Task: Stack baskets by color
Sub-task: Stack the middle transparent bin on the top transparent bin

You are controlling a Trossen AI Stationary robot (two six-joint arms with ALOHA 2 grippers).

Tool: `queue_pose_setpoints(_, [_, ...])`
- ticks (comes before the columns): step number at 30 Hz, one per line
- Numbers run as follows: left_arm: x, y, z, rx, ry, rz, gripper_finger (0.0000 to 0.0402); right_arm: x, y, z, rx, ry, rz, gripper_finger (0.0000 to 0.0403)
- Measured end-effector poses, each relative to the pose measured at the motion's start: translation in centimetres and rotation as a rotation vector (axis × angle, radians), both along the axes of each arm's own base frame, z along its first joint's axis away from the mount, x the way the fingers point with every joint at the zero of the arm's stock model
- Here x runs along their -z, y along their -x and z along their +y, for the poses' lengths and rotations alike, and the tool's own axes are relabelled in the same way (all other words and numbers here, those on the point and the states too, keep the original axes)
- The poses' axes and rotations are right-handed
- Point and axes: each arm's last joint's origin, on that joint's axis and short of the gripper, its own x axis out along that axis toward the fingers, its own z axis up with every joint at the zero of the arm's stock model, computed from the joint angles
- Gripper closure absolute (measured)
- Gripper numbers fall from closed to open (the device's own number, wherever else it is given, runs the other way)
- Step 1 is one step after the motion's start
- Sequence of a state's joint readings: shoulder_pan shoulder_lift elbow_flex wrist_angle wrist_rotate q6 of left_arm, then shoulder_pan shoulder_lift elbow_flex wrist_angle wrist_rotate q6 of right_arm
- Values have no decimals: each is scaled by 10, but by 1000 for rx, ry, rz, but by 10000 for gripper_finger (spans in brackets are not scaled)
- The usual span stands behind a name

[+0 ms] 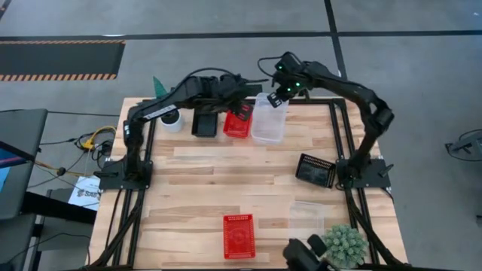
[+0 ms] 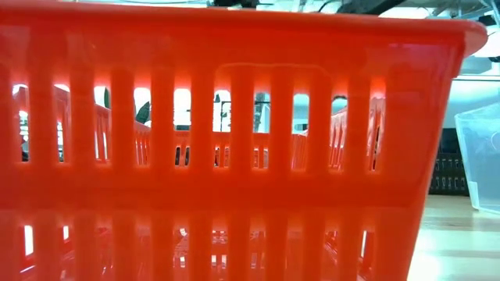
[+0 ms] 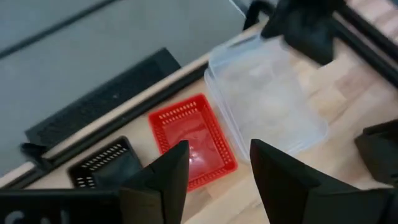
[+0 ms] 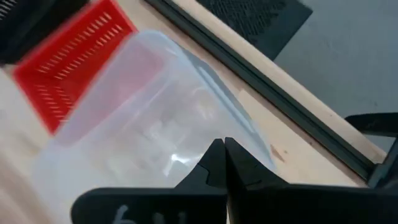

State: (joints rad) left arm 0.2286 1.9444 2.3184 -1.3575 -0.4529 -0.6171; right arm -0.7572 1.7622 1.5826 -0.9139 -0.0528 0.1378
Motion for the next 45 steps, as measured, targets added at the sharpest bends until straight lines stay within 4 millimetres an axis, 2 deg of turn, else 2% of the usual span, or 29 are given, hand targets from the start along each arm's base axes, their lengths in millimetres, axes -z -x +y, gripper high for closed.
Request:
queue_pose_setpoints(7, [-27, 21, -21, -36, -81, -84, 242, 32, -3, -24, 32, -40, 43, 390])
queue_pose_setpoints(10, [-31, 25, -24, -32, -84, -95, 242, 35, -2, -28, 28, -81, 32, 393])
queue_pose_setpoints(13, [-33, 27, -26, -30, -83, -105, 242, 16, -2, -23, 10, -84, -59, 397])
queue_pose_setpoints(17, [-34, 27, -26, -34, -82, -111, 242, -24, -2, -13, 25, 62, -204, 399])
queue_pose_setpoints(20, [-35, 28, -26, -38, -84, -112, 242, -31, -2, -14, 49, 92, -255, 399])
queue_pose_setpoints(24, [-35, 28, -26, -37, -84, -112, 242, -21, -4, -17, 69, 49, -223, 400])
queue_pose_setpoints(32, [-34, 28, -27, -39, -82, -113, 242, 23, -17, -29, 59, -32, -107, 395])
queue_pose_setpoints(36, [-34, 28, -27, -39, -81, -112, 242, 30, -16, -35, 67, -50, -98, 395])
queue_pose_setpoints(39, [-34, 28, -27, -37, -77, -107, 242, 17, -10, -29, 42, -46, -111, 397])
queue_pose_setpoints(42, [-33, 31, -27, -35, -72, -83, 242, -18, 5, -10, 32, 5, -132, 397])
queue_pose_setpoints(45, [-37, 37, -29, -34, -71, -82, 242, -40, 21, 13, 89, 18, -78, 391])
